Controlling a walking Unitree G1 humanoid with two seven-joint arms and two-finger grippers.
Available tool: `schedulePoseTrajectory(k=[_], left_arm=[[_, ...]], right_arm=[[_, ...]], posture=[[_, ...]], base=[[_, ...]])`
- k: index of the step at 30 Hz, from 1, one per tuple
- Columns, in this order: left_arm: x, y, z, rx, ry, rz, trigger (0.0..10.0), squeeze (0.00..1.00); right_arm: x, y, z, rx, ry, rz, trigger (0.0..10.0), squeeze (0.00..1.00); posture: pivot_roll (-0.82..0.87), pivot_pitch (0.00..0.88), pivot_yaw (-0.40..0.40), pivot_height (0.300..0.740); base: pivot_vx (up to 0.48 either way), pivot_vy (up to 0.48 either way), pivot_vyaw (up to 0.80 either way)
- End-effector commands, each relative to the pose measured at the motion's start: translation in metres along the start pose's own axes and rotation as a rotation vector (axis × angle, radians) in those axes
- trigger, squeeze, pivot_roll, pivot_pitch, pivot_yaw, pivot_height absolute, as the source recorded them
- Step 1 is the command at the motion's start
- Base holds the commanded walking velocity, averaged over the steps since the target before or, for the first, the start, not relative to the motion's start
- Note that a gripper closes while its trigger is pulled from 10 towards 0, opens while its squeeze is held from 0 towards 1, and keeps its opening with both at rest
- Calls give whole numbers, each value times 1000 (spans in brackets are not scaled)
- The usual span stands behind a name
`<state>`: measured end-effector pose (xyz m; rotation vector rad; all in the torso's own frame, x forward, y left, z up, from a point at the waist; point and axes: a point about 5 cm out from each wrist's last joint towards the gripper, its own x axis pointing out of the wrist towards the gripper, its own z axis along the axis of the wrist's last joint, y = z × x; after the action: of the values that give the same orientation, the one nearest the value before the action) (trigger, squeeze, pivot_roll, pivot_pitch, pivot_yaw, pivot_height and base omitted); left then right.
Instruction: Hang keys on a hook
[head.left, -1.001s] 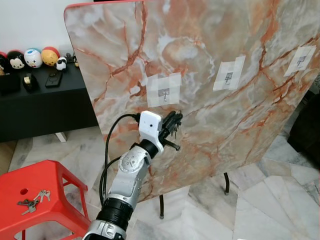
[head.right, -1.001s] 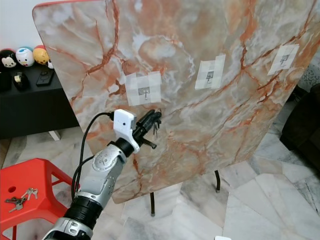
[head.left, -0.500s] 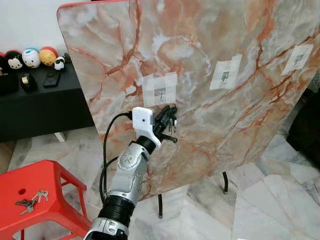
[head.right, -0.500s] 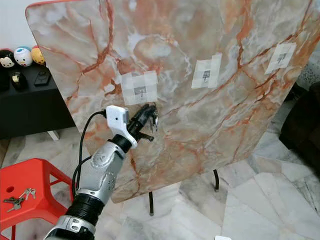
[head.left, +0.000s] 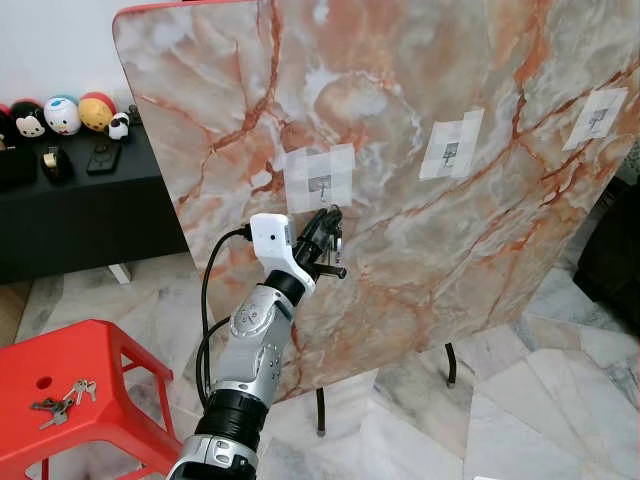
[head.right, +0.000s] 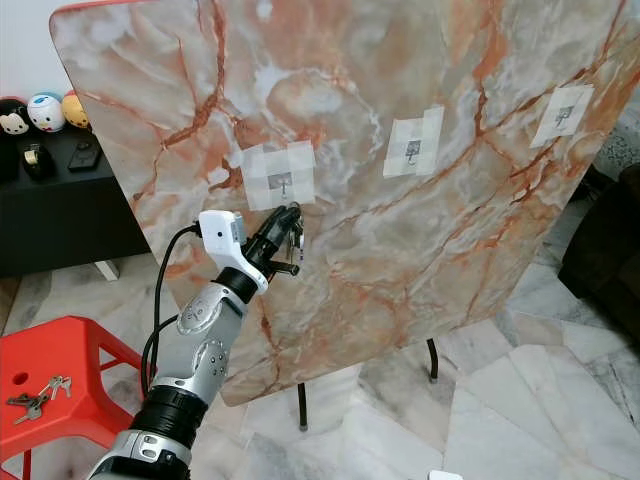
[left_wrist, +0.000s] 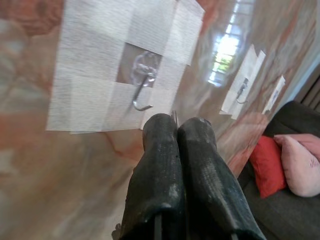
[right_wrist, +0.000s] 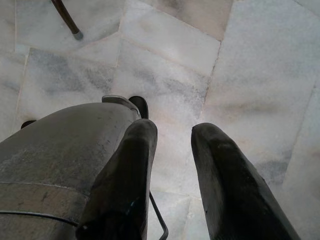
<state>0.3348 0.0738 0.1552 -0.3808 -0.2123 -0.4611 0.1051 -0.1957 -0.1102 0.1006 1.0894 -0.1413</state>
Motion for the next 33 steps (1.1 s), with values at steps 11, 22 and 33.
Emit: schedulePoseTrajectory(k=[11,22,33], left_arm=[[5,-3,7,-59,-15,-6,10000,0],[9,-5,12,-63,-31,-17,10000,0],[14,-8,16,-69,-50,-12,10000,0]], right_arm=[[0,0,0,11,-5,-4,10000,0],[0,0,0,8,-4,-4,10000,0],[0,-1,0,6,-5,-4,10000,0]], posture=[[2,0,-35,740],[2,0,-37,740],[0,0,-37,740]], base=[[0,0,0],[0,0,0],[0,0,0]])
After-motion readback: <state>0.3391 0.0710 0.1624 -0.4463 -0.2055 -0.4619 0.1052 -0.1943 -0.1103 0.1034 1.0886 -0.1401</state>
